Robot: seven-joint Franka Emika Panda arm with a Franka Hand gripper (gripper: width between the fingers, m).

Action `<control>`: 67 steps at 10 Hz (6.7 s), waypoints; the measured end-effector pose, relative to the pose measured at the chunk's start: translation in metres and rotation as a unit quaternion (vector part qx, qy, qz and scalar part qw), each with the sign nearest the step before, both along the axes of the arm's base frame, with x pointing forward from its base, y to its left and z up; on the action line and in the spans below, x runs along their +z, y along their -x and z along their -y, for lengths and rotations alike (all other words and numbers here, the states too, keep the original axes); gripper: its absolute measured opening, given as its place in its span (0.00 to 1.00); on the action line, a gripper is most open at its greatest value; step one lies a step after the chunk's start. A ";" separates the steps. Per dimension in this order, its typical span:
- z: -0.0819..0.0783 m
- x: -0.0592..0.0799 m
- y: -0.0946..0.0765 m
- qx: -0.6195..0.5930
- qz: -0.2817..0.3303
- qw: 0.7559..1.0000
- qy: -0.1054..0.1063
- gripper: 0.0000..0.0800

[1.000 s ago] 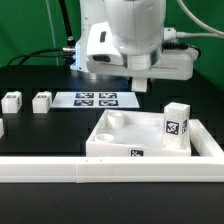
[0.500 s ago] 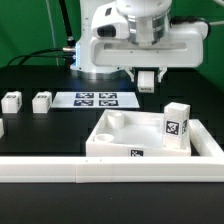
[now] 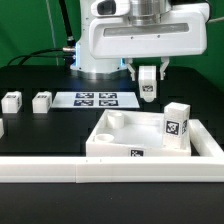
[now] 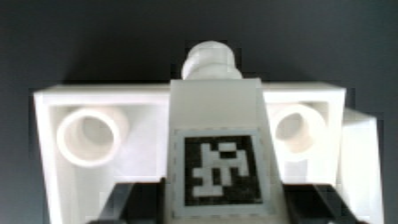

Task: Assemble square table

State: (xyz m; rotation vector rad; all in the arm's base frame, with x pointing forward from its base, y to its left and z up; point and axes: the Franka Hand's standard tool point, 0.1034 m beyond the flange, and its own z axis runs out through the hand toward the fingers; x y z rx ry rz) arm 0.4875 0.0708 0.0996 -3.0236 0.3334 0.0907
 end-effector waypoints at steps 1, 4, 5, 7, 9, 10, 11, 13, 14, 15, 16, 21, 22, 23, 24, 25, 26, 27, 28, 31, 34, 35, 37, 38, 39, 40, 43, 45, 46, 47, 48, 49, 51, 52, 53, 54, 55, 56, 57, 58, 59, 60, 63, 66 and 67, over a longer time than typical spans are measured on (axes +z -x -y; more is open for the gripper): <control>0.001 0.000 -0.005 0.000 0.043 0.999 0.009 0.36; 0.007 0.012 -0.028 0.002 0.140 0.990 0.028 0.36; 0.013 0.013 -0.033 0.012 0.180 0.983 0.041 0.36; 0.016 0.008 -0.037 0.015 0.190 0.981 0.047 0.36; 0.016 0.008 -0.037 0.015 0.189 0.981 0.047 0.36; 0.016 0.007 -0.037 0.015 0.189 0.981 0.048 0.36; 0.019 0.008 -0.038 0.023 0.190 0.980 0.050 0.36; 0.037 0.012 -0.054 0.037 0.200 0.977 0.058 0.36; 0.044 0.014 -0.064 0.040 0.202 0.977 0.060 0.36; 0.048 0.016 -0.070 0.039 0.201 0.977 0.060 0.36; 0.049 0.018 -0.071 0.039 0.214 0.974 0.064 0.36; 0.064 0.017 -0.082 0.045 0.275 0.956 0.094 0.36; 0.067 0.021 -0.088 0.046 0.278 0.955 0.095 0.36; 0.070 0.021 -0.092 0.046 0.282 0.953 0.098 0.36; 0.073 0.021 -0.094 0.045 0.291 0.950 0.103 0.36; 0.073 0.019 -0.093 0.045 0.289 0.951 0.103 0.36; 0.073 0.019 -0.093 0.045 0.289 0.951 0.103 0.36; 0.073 0.019 -0.093 0.045 0.289 0.951 0.103 0.36; 0.073 0.019 -0.093 0.045 0.289 0.951 0.103 0.36; 0.077 0.016 -0.092 0.044 0.287 0.951 0.105 0.36; 0.085 0.010 -0.091 0.044 0.282 0.952 0.110 0.36; 0.086 0.005 -0.090 0.045 0.280 0.953 0.111 0.36; 0.086 0.000 -0.090 0.046 0.277 0.953 0.112 0.36; 0.085 -0.003 -0.091 0.047 0.275 0.954 0.112 0.36; 0.084 -0.005 -0.090 0.048 0.273 0.954 0.112 0.36; 0.081 -0.008 -0.089 0.051 0.272 0.955 0.111 0.36; 0.082 -0.013 -0.090 0.053 0.277 0.953 0.116 0.36; 0.082 -0.019 -0.088 0.054 0.272 0.954 0.117 0.36; 0.082 -0.021 -0.087 0.054 0.271 0.954 0.117 0.36; 0.080 -0.022 -0.087 0.054 0.271 0.954 0.116 0.36; 0.076 -0.020 -0.087 0.054 0.272 0.954 0.115 0.36; 0.077 -0.021 -0.087 0.054 0.271 0.954 0.116 0.36; 0.078 -0.021 -0.087 0.054 0.271 0.954 0.116 0.36; 0.078 -0.022 -0.087 0.053 0.272 0.954 0.117 0.36; 0.082 -0.024 -0.084 0.052 0.284 0.949 0.124 0.36; 0.082 -0.027 -0.083 0.051 0.288 0.948 0.125 0.36; 0.082 -0.027 -0.083 0.051 0.288 0.948 0.125 0.36; 0.082 -0.027 -0.083 0.051 0.287 0.949 0.124 0.36; 0.082 -0.027 -0.084 0.050 0.286 0.949 0.124 0.36; 0.082 -0.028 -0.083 0.051 0.284 0.950 0.123 0.36; 0.082 -0.029 -0.082 0.051 0.282 0.950 0.123 0.49; 0.082 -0.029 -0.082 0.051 0.282 0.950 0.123 0.67; 0.084 -0.023 -0.083 0.048 0.279 0.952 0.120 0.80; 0.089 -0.006 -0.087 0.041 0.275 0.954 0.115 0.81; 0.088 0.001 -0.089 0.039 0.265 0.958 0.107 0.81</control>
Offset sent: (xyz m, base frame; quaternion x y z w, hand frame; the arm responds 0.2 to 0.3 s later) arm 0.0211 -0.0163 0.0174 -0.0314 0.2029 -0.0369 0.9780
